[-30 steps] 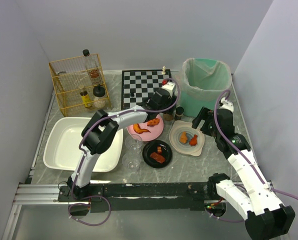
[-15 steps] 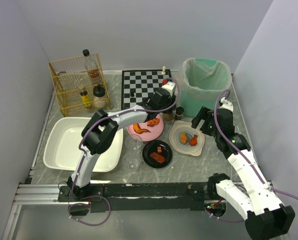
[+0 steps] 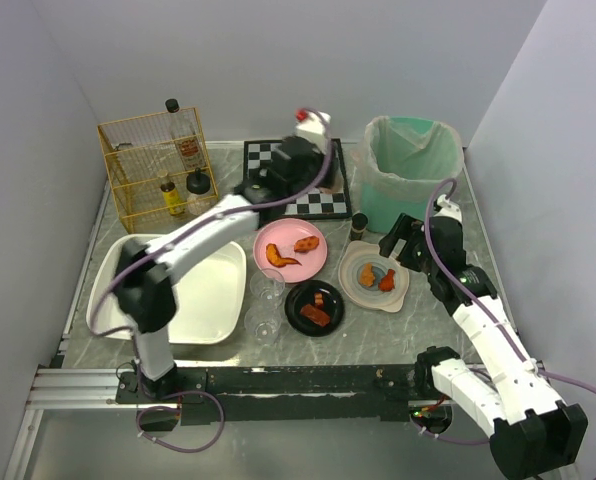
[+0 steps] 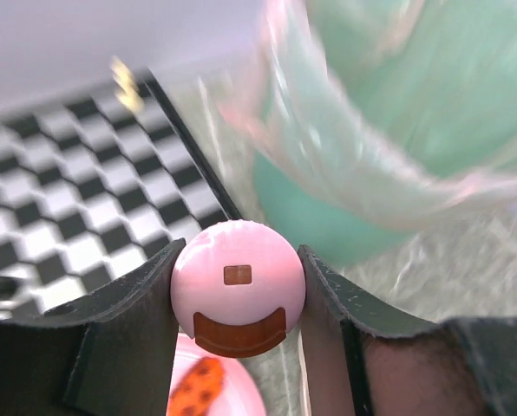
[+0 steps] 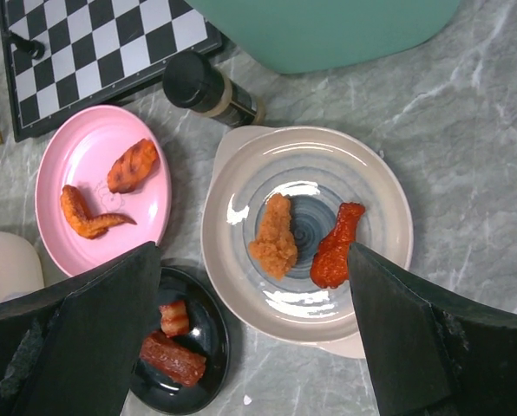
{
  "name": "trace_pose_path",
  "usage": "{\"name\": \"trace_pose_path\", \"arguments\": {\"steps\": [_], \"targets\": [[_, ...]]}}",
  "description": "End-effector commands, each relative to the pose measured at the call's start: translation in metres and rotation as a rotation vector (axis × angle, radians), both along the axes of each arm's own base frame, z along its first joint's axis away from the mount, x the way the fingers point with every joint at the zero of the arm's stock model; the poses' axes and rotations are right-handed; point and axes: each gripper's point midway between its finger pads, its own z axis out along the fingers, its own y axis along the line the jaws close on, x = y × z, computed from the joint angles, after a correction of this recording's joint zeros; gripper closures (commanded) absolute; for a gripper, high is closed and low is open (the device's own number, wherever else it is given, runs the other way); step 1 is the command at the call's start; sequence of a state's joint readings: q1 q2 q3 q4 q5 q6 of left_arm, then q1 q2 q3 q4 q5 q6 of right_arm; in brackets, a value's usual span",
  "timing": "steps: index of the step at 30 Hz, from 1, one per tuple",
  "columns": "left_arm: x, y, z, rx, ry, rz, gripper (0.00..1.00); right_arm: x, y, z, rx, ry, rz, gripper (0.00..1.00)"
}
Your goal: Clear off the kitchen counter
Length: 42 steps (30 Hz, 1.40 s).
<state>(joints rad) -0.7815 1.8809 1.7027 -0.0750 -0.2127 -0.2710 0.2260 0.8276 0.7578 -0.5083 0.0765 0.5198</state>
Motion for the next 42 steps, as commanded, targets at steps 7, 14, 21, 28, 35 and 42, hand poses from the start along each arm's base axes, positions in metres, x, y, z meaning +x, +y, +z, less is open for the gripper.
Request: {"name": "trace_pose_path", "arguments": {"steps": [7, 14, 21, 28, 35, 42], "targets": [[-0.030, 0.204, 0.139, -0.123, -0.211, 0.320, 0.99, 0.013, 0.011, -0.003, 0.040, -0.016, 0.036, 0.06], [-0.065, 0.316, 0.166, -0.084, -0.280, 0.594, 0.99, 0.020, 0.022, -0.005, 0.067, -0.005, 0.077, 0.06], [-0.064, 0.406, 0.133, -0.065, -0.184, 0.881, 0.99, 0.024, 0.026, -0.001, 0.065, -0.007, 0.107, 0.06], [-0.054, 0.437, 0.060, -0.056, -0.022, 1.030, 0.99, 0.024, 0.024, -0.001, 0.044, -0.004, 0.113, 0.07], [-0.039, 0.447, 0.008, -0.069, 0.035, 1.116, 0.99, 0.022, 0.025, -0.003, 0.041, 0.005, 0.121, 0.07], [-0.029, 0.466, -0.003, -0.067, -0.002, 1.194, 0.99, 0.020, 0.023, -0.002, 0.028, 0.007, 0.123, 0.06]]}}
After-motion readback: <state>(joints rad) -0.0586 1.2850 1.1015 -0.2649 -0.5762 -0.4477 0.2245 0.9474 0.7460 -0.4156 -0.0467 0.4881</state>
